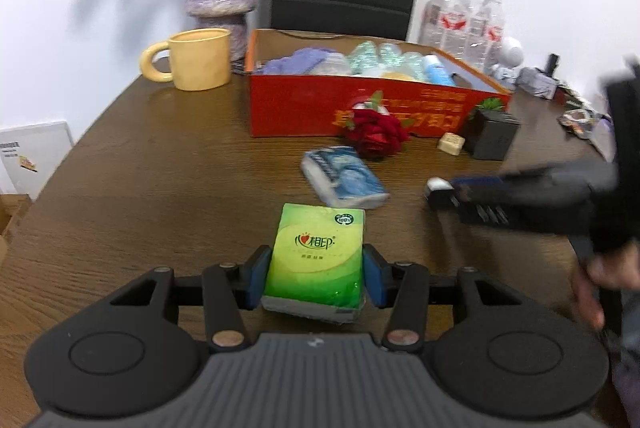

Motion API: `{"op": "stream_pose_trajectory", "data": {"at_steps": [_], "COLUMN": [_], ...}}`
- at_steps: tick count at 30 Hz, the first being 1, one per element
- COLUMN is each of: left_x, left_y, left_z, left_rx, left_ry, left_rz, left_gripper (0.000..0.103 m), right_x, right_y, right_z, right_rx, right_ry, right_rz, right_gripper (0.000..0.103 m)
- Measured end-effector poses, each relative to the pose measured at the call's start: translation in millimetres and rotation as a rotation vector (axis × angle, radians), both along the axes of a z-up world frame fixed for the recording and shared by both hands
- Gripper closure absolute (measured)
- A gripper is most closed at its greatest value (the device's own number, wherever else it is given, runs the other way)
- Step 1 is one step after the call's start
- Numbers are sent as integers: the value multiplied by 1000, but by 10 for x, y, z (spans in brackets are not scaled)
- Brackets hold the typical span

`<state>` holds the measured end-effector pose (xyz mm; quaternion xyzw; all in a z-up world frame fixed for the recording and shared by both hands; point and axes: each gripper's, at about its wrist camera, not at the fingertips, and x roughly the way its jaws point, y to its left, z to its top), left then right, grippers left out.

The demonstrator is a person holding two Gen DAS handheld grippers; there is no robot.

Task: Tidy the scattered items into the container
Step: 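Grasp the green tissue pack with the left tool while the right tool grasps the small white round item, then carry the tissue pack into the box with the left tool while the right tool releases the white item there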

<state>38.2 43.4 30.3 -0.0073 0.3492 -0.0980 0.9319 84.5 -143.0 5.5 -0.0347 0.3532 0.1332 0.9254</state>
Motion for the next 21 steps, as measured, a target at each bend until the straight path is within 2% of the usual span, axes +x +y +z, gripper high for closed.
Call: {"op": "stream_pose_trajectory", "data": {"at_steps": [6,8,9,10,11,13,16,18,19,21], "left_x": [-70,-103,-116,-121,-127,-137,-153,-163,-169,-179], "left_y": [-364,-483,-525,-527,-529,-533,-539,-543,-545,-550], "left_z": [-103,-138,-150,-148,-145,-141,-135,-130,-128,-124], "left_rx": [13,27,32,33,33,35,37,38,38,40], "left_ry": [23,14,11,11,10,9,8,7,7,6], "left_rz": [-101,-124,-131,-125,-120,-108,-91,-80,-74,-63], "left_gripper": [53,53,53,49,37,27,27,33,52,56], "right_x": [-714,-798,-825,-839,-851,-854,-812,-774,-765,-775], "right_y": [-419,-517,-554,-580,-604,-636,-614,-591,-583,-592], "right_z": [6,2,-2,-4,-4,-15,-38,-41,-36,-25], "right_rx": [-15,-20,-25,-29,-26,-9,-7,1,12,50], "right_ry": [12,16,16,14,14,12,-9,-16,-21,-27], "right_rz": [-96,-109,-113,-115,-111,-96,-49,-28,-25,-21], "right_gripper": [76,56,55,55,55,54,55,57,73,77]}}
